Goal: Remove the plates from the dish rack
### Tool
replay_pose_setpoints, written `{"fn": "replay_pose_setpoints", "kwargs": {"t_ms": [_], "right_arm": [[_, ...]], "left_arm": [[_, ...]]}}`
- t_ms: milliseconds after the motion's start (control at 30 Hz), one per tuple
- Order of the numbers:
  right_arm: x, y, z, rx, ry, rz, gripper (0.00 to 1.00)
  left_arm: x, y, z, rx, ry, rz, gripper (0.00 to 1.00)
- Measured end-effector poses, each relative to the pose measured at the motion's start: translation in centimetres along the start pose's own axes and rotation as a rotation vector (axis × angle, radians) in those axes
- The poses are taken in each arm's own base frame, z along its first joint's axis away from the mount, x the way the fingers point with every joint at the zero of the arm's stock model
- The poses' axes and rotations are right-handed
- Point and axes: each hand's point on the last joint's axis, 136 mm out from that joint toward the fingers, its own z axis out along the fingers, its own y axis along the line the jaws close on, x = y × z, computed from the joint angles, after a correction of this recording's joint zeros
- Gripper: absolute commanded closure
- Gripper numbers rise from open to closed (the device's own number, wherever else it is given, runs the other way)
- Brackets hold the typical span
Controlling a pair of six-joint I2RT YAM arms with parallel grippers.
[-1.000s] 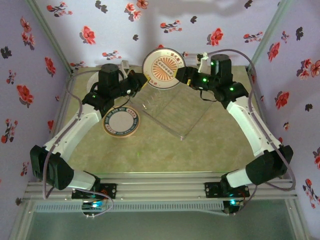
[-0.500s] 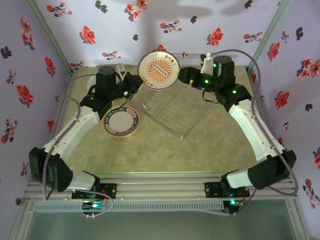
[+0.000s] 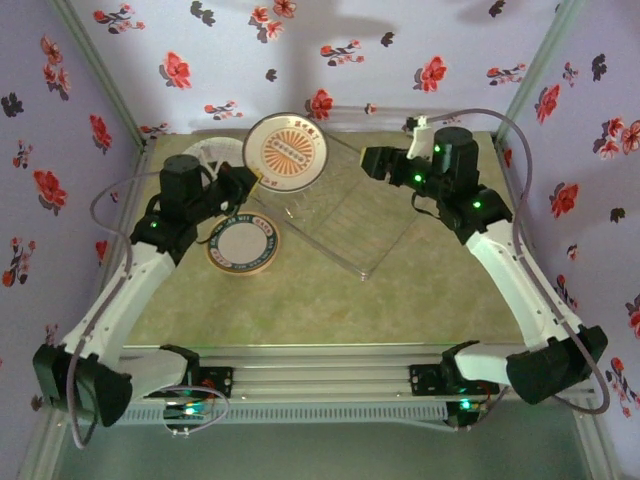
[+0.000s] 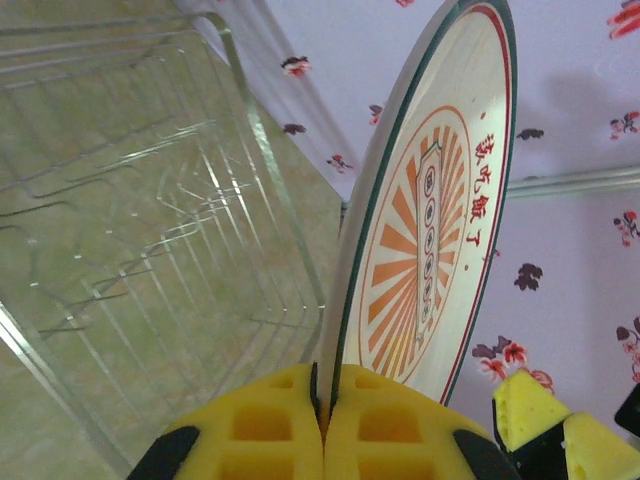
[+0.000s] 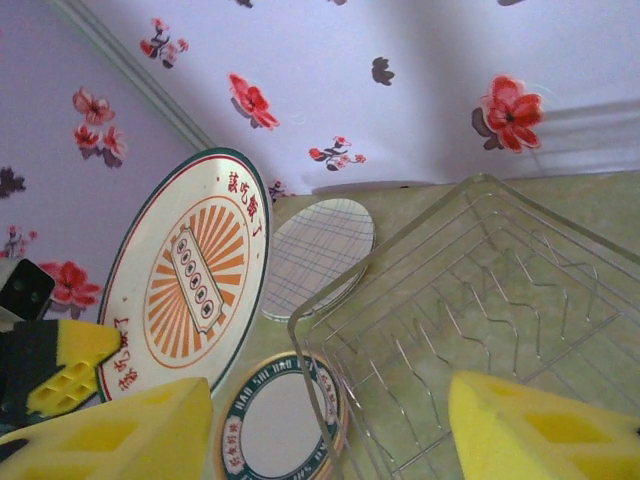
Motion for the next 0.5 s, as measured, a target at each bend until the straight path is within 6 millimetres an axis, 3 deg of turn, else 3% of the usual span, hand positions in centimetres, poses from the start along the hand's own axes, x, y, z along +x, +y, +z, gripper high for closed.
{"fn": "replay_pose_setpoints", "kwargs": {"t_ms": [267,500], "right_arm": [[2.3,4.5,-0.3,-0.124,-0.003,-0.284,0.14],[2.8,5.8,-0.5,-0.189,0.001,-0.413,0.03]], "left_arm": [[-0.1,4.8,-3.6,-0.125,-0.083,-0.037,1.00],[0.4,10.3,-6.4,-0.301,-0.152,-0.081,1.00]]}}
